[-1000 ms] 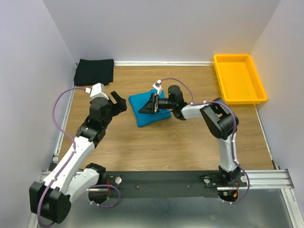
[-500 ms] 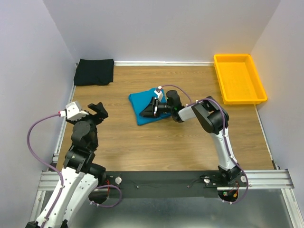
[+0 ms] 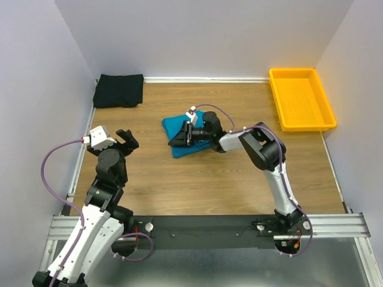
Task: Fold and stack the t-shirts
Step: Fold the tshirt
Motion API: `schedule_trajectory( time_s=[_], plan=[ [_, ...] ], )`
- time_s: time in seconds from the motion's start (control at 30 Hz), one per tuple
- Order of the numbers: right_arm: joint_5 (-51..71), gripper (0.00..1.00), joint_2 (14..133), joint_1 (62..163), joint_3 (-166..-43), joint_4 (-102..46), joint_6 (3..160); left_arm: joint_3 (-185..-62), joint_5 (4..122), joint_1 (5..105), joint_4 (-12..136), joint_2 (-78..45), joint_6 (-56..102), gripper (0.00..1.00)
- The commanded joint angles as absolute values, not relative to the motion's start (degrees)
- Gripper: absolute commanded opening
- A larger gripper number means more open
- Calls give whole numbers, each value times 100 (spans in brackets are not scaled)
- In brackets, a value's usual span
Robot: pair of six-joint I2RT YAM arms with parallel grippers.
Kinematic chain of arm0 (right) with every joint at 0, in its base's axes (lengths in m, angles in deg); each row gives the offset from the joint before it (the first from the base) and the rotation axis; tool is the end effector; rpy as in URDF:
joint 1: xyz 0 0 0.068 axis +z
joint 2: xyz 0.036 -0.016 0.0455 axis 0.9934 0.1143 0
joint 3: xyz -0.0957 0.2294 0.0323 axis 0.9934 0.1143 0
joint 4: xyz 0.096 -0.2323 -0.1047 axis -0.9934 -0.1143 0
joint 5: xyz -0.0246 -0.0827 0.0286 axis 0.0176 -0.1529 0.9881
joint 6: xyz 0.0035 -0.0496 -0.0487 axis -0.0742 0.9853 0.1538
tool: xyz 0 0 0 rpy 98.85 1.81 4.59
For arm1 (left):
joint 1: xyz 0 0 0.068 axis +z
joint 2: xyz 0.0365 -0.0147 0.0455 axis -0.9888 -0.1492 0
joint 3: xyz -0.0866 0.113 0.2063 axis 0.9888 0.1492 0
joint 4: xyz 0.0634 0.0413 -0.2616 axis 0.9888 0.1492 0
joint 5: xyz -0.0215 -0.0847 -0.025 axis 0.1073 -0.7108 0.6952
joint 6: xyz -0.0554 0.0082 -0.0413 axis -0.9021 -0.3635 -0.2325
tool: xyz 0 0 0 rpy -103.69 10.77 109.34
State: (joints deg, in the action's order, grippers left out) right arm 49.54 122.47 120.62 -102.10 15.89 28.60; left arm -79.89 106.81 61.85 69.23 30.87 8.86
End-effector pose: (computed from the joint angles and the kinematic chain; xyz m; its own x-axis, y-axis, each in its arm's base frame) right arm 0.3533 0.3203 0.0894 -0.9397 0.0235 -0.3411 -0.3321 0.1747 0.9269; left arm 0.1830 -0.0299 0.2808 0.0539 -0.3929 -0.9180 -0.2802 0.8764 -0.3916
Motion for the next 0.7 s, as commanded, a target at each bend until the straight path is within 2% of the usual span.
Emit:
schedule_trajectory(
  time_s=[0.0, 0.17, 0.23, 0.27, 0.3, 0.37, 0.53, 0.67],
  plan=[
    [5039, 48, 12764, 12079, -10316, 1471, 2893, -7979, 10524, 6217, 6677, 2969, 994, 91],
    [5145, 48, 12573, 12114, -10290, 1366, 3050, -8093, 9927, 6217, 6668, 2512, 1091, 90],
    [5066, 48, 12134, 12114, -10421, 639, 3462, -8111, 9532, 6208, 6633, 2327, 1047, 90],
    [4874, 49, 11993, 12114, -10735, 192, 4160, -8119, 9400, 6208, 6598, 2283, 986, 90],
    [4725, 50, 11818, 12114, -10938, -952, 4585, -8180, 9242, 6208, 6598, 2152, 776, 90],
    [4112, 54, 11371, 12096, -11360, -2056, 5550, -8242, 9092, 6208, 6606, 2037, 547, 90],
    [3256, 59, 10876, 12096, -11775, -3537, 6776, -8585, 8897, 6217, 6702, 1459, 265, 90],
    [2529, 63, 10630, 12315, -11705, -4302, 7531, -9120, 8819, 6252, 7456, 772, -217, 90]
  ],
)
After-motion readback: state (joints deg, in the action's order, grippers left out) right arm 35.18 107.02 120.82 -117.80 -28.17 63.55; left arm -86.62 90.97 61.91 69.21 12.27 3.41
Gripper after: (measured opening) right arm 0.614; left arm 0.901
